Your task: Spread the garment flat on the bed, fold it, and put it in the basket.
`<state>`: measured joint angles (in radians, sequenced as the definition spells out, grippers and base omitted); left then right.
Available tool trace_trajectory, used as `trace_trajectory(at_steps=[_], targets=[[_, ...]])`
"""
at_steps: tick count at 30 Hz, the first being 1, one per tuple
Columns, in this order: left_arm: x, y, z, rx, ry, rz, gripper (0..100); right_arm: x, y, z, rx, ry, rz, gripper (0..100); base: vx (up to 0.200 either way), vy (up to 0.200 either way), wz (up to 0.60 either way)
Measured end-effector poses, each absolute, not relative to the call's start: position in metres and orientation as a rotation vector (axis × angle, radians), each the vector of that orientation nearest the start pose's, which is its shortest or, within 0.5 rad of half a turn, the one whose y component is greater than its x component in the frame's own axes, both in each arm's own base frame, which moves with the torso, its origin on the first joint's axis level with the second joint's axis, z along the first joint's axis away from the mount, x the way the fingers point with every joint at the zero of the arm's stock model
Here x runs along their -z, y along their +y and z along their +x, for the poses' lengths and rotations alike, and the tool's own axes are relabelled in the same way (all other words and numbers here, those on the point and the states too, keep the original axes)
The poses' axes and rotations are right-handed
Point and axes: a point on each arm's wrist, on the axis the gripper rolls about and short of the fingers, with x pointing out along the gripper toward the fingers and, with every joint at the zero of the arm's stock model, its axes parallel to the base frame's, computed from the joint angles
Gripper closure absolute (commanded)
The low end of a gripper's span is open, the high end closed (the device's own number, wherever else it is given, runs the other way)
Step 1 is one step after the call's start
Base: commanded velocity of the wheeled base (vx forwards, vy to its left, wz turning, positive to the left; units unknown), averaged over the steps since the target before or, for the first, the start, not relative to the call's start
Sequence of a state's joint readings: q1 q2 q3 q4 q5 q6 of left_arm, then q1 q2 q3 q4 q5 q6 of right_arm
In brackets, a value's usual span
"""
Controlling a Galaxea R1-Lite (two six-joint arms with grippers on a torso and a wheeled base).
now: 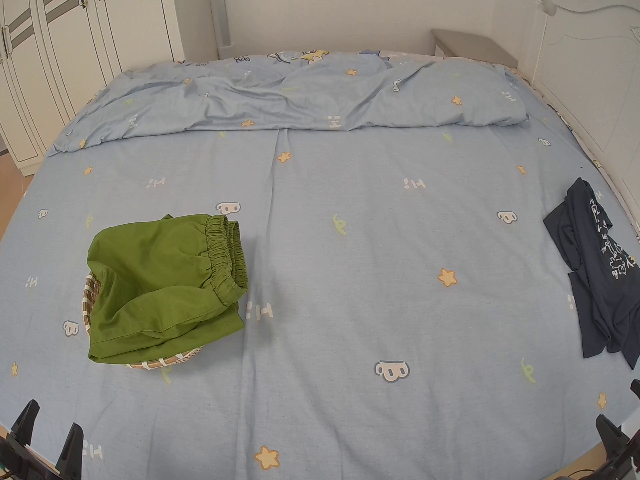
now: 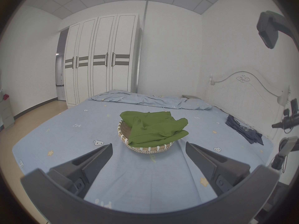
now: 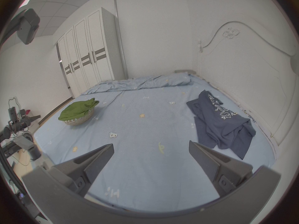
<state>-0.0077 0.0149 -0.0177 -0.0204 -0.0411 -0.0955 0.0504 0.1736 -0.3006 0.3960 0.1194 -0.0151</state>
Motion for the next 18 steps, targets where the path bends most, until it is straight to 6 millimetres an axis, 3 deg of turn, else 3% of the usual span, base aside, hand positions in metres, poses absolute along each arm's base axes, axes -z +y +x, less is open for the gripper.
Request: trace_trajectory(at_steps=[8, 12, 18], targets=[[-0.082, 0.0, -0.023, 0.008, -0.02, -0.053, 0, -0.101, 0.001, -0.027, -0.077, 0.006, -0.018, 0, 0.0, 0.0, 0.0], [-0.081, 0.0, -0.023, -0.007, -0.01, 0.036, 0, -0.089, 0.001, -0.024, -0.044, -0.012, -0.014, 0, 0.0, 0.0, 0.0], [-0.08, 0.0, -0.023, -0.006, -0.003, 0.031, 0, -0.083, 0.0, -0.023, -0.009, -0.014, -0.001, 0, 0.0, 0.0, 0.0]])
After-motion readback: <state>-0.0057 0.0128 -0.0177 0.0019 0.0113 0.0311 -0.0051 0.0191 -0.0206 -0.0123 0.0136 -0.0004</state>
